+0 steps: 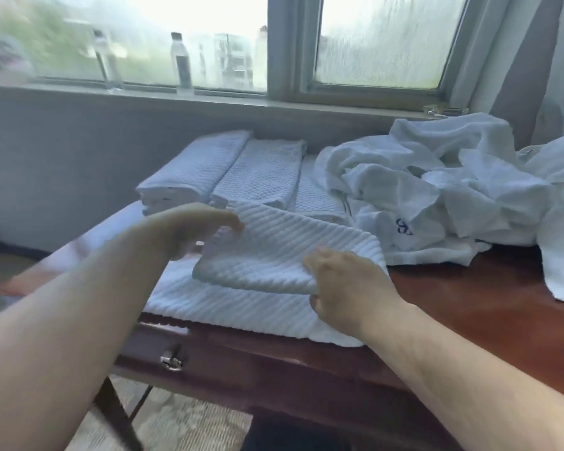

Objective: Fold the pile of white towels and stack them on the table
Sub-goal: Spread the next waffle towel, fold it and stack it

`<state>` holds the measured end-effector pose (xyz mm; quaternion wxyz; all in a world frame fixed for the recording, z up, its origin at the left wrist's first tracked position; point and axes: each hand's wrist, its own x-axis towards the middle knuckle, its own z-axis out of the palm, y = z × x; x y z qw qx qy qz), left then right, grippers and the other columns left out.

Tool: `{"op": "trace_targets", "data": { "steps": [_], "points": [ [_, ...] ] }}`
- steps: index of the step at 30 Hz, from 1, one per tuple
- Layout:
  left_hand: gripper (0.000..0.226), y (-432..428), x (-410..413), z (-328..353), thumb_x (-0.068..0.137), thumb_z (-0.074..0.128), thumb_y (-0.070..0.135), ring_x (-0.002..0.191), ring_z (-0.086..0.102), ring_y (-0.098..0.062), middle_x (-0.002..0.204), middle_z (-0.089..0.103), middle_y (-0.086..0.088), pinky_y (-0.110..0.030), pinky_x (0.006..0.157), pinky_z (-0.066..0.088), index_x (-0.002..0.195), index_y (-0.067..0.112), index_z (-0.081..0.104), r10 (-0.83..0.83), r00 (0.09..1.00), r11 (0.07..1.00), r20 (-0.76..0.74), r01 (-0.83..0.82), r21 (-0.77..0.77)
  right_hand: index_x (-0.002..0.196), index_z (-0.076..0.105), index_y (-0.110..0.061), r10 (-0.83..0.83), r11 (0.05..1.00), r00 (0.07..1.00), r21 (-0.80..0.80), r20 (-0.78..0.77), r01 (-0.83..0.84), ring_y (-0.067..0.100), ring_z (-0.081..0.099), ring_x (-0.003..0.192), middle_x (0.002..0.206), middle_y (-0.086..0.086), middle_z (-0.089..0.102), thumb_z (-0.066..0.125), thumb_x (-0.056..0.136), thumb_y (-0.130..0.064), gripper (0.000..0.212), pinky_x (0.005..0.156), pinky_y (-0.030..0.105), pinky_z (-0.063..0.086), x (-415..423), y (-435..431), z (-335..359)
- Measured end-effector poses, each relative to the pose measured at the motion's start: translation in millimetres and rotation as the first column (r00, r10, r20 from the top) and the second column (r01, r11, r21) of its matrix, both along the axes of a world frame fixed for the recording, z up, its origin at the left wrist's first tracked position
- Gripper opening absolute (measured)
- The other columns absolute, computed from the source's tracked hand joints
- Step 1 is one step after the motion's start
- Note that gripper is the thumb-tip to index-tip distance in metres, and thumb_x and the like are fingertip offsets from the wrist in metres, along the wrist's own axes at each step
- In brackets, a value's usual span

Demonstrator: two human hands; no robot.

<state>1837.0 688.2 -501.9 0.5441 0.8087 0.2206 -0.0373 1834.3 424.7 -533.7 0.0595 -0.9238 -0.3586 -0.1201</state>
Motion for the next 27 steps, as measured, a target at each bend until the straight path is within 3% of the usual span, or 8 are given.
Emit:
{"op": "trace_targets", "data": {
  "steps": [2,3,6,11,15,18,22,27],
  "points": [
    [0.048,27.2,-14.9,-0.6,0.06,0.08,0.036,0.105,0.065,-0.019,0.11,0.071,-0.001,-0.04,0.099,0.048,0.104,0.018,0.072,0.066,0.998,0.996,0.009,-0.067,0.064,0.092,0.046,-0.023,0.031,0.999,0.999,-0.02,0.012,-0.031,0.018,0.051,0.081,0.09,-0.008,0.056,0.047,0.097,-0.025,0.005,0.064,0.032,0.034,-3.2,18.2,-2.3],
    [0.041,41.2,-21.4,-4.0,0.063,0.078,0.036,0.098,0.066,-0.018,0.106,0.07,0.0,-0.039,0.096,0.05,0.099,0.017,0.073,0.095,0.996,0.993,-0.002,-0.094,0.077,0.089,0.046,-0.022,0.048,0.998,0.998,-0.032,0.029,-0.047,0.019,0.051,0.075,0.085,-0.007,0.057,0.045,0.097,-0.024,0.009,0.059,0.033,0.032,-5.9,30.4,-3.9],
    [0.016,74.3,-38.5,-15.9,0.076,0.069,0.033,0.07,0.058,-0.016,0.084,0.06,0.003,-0.029,0.067,0.047,0.077,0.018,0.062,0.158,0.986,0.981,-0.046,-0.152,0.12,0.084,0.043,-0.02,0.077,0.997,0.994,-0.028,0.074,-0.076,0.022,0.049,0.064,0.075,-0.004,0.056,0.043,0.096,-0.02,0.012,0.049,0.032,0.022,-13.7,67.3,-8.3],
    [0.02,105.7,-48.3,-15.3,0.084,0.062,0.023,0.067,0.07,-0.026,0.083,0.073,-0.01,-0.036,0.064,0.058,0.097,0.009,0.068,0.222,0.972,0.974,-0.079,-0.224,-0.017,0.087,0.042,-0.022,0.125,0.992,0.99,-0.044,0.07,-0.122,0.025,0.044,0.064,0.08,-0.003,0.058,0.042,0.096,-0.025,0.01,0.048,0.032,0.017,-19.7,105.0,-13.5],
    [0.025,123.1,-52.6,-17.1,0.084,0.058,0.031,0.059,0.059,-0.019,0.075,0.068,-0.001,-0.028,0.053,0.046,0.097,0.013,0.069,0.191,0.967,0.973,-0.167,-0.164,0.164,0.09,0.043,-0.024,0.178,0.983,0.982,-0.046,0.061,-0.176,0.024,0.048,0.069,0.083,-0.004,0.059,0.039,0.098,-0.032,0.012,0.051,0.033,0.022,-19.7,122.5,-16.0],
    [0.034,129.8,-50.8,-23.8,0.089,0.051,0.031,0.072,0.053,-0.02,0.089,0.064,-0.003,-0.038,0.068,0.045,0.111,0.009,0.067,0.129,0.969,0.949,-0.212,-0.059,0.311,0.092,0.042,-0.025,0.198,0.979,0.979,-0.051,0.045,-0.196,0.024,0.05,0.072,0.081,-0.005,0.054,0.039,0.099,-0.034,0.012,0.056,0.034,0.029,-19.0,133.1,-18.4],
    [0.034,137.6,-48.0,-26.8,0.091,0.053,0.033,0.084,0.07,-0.023,0.103,0.075,-0.004,-0.047,0.094,0.057,0.109,0.011,0.07,0.102,0.975,0.933,-0.199,-0.024,0.359,0.095,0.043,-0.026,0.209,0.976,0.977,-0.061,0.037,-0.207,0.023,0.049,0.073,0.078,-0.006,0.047,0.036,0.099,-0.037,0.013,0.059,0.034,0.031,-19.8,140.4,-21.9],
    [0.027,144.9,-40.7,-30.7,0.091,0.053,0.036,0.094,0.071,-0.023,0.102,0.074,-0.001,-0.042,0.093,0.055,0.101,0.016,0.07,0.088,0.98,0.875,-0.181,0.011,0.484,0.098,0.044,-0.027,0.209,0.976,0.977,-0.071,0.032,-0.207,0.022,0.054,0.077,0.078,-0.006,0.047,0.035,0.1,-0.041,0.017,0.059,0.033,0.032,-20.6,148.7,-19.2]
  ]
}}
